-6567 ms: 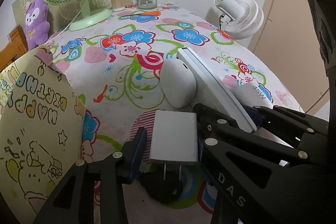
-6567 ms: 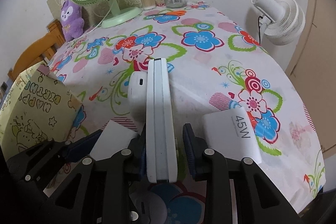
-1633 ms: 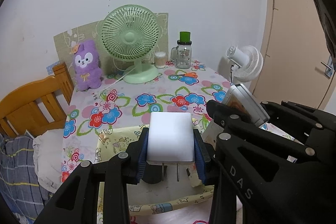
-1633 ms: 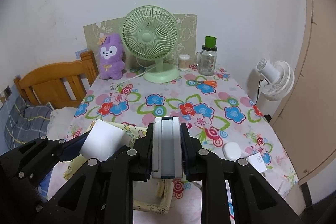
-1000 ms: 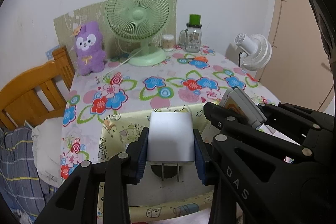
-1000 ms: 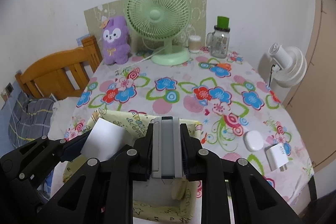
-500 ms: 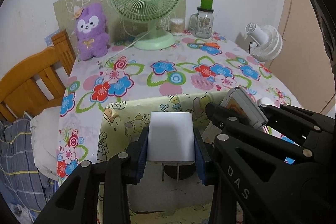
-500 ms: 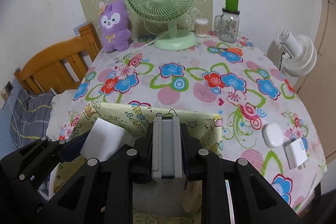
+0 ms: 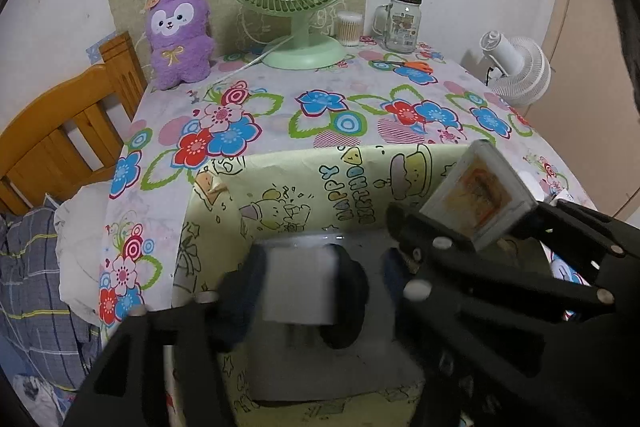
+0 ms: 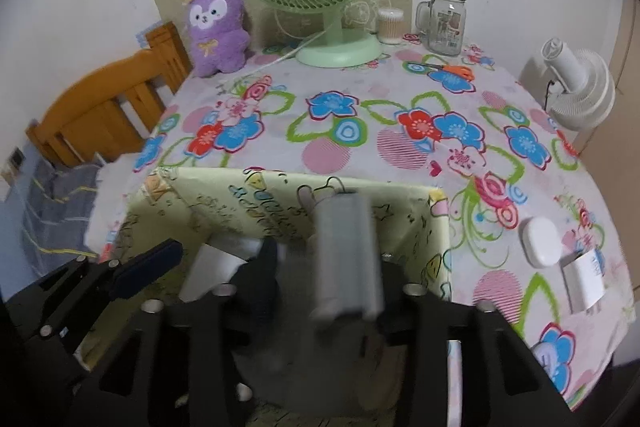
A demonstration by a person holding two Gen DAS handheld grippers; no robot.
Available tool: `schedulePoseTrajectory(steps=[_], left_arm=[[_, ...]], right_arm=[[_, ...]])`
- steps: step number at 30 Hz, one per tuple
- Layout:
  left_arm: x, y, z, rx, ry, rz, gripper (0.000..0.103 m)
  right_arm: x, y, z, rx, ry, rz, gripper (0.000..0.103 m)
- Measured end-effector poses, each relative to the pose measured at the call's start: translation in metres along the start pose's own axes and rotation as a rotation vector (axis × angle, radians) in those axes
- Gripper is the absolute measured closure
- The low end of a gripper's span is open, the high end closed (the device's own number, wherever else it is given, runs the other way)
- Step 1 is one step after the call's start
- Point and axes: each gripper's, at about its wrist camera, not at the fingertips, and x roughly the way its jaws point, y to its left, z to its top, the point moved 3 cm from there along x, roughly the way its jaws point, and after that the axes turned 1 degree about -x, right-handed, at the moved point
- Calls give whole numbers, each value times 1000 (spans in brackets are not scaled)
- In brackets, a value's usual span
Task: Organize rigid objects
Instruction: 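Lower and release the plug in the box while the right gripper releases the bar there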
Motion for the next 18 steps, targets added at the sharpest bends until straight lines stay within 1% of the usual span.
schedulePoseTrajectory(steps=[1,2,3,8,18], left_arm=[[-3,-2,-1,3,-6,0,32],[-4,-2,-2,4,-9,0,28],[-6,-3,-3,4,-14,-2,24],[-16,-13,-7,19,-31,-4,16],[-31,-32,-14,34,-55,-14,14]], right_arm=[[-4,0,-2,-5,-10,-4,39],[-9,1,-3,-13,-21,-10,36],[-12,1,-4,-19,-30,-13,35],[-29,-3,-10,-30,-62,-37,29],[-55,-14,-21,-22,-99,-52,26]])
